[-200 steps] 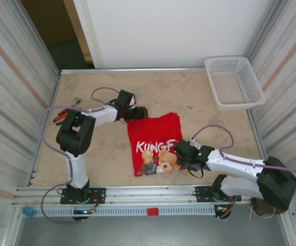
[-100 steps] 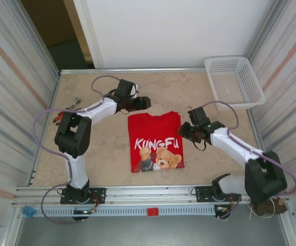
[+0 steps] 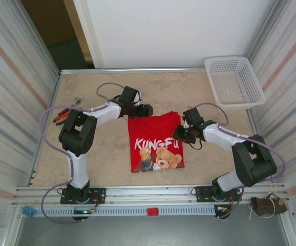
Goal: Fold the inside-out t-shirt
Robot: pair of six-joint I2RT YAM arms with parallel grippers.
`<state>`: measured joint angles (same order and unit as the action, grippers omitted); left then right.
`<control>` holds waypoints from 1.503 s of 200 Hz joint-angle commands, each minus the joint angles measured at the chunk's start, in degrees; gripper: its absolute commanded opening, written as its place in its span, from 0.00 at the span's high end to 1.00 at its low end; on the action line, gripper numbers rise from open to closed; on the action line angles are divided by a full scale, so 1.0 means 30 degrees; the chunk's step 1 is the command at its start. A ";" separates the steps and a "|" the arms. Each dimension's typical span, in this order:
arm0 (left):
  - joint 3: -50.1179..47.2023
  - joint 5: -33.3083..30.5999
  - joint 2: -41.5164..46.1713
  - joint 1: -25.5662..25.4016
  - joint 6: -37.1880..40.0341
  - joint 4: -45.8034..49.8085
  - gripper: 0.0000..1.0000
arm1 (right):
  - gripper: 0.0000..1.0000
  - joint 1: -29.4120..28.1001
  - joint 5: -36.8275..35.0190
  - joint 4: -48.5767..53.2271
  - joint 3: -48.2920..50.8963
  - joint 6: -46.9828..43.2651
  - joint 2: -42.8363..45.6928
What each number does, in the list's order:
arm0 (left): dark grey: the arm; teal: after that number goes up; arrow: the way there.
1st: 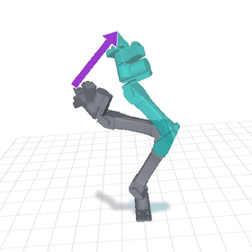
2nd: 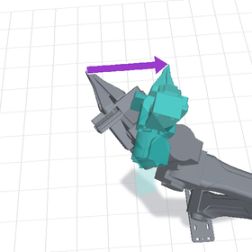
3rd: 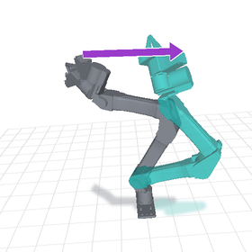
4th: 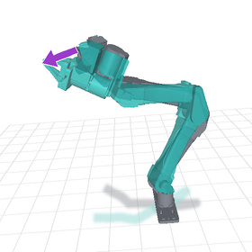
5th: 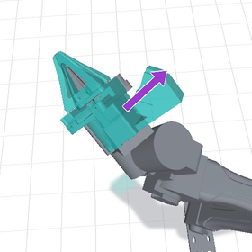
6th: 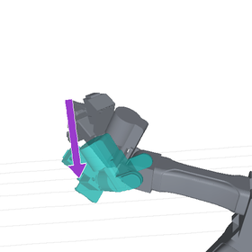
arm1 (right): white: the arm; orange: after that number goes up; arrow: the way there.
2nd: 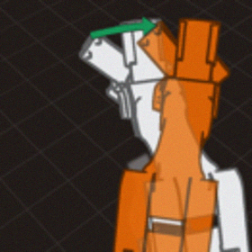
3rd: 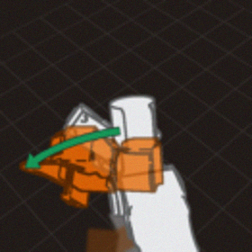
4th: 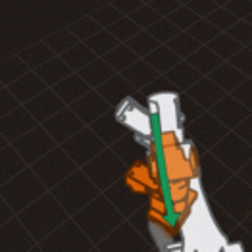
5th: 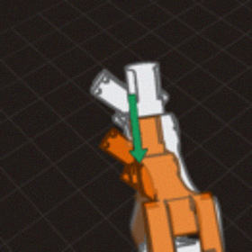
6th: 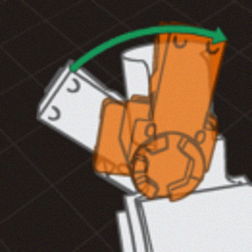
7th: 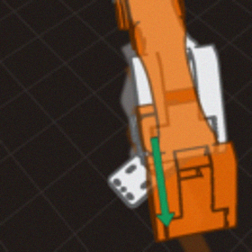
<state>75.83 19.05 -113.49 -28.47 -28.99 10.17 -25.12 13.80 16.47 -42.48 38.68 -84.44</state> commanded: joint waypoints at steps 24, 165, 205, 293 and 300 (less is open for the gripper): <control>-0.0258 -0.0125 -0.0658 0.0085 -0.0326 -0.0264 0.28 | 0.72 -0.0238 0.0305 -0.0563 0.0543 -0.0265 -0.0599; -0.0209 -0.1292 -0.1631 0.0144 -0.0201 0.0307 0.28 | 1.00 0.0030 -0.0880 0.1032 0.3720 0.2051 0.4843; 0.1207 -0.0856 -0.1413 0.0279 0.0455 0.1237 0.28 | 0.68 0.0332 -0.1671 0.2207 0.3140 0.2004 0.3614; -0.3511 0.1189 0.7214 -0.1002 -0.0820 0.2545 0.27 | 0.54 0.3061 -0.0761 0.2094 -0.5038 -0.2166 -0.2179; -0.4670 0.1166 0.8007 -0.1379 -0.1319 0.2203 0.27 | 0.53 0.3050 -0.0611 0.1937 -0.5484 -0.2170 -0.2862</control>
<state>71.16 20.38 -96.84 -29.43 -29.12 15.16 -16.32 10.55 22.24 -55.24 35.86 -86.48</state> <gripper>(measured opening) 0.731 0.456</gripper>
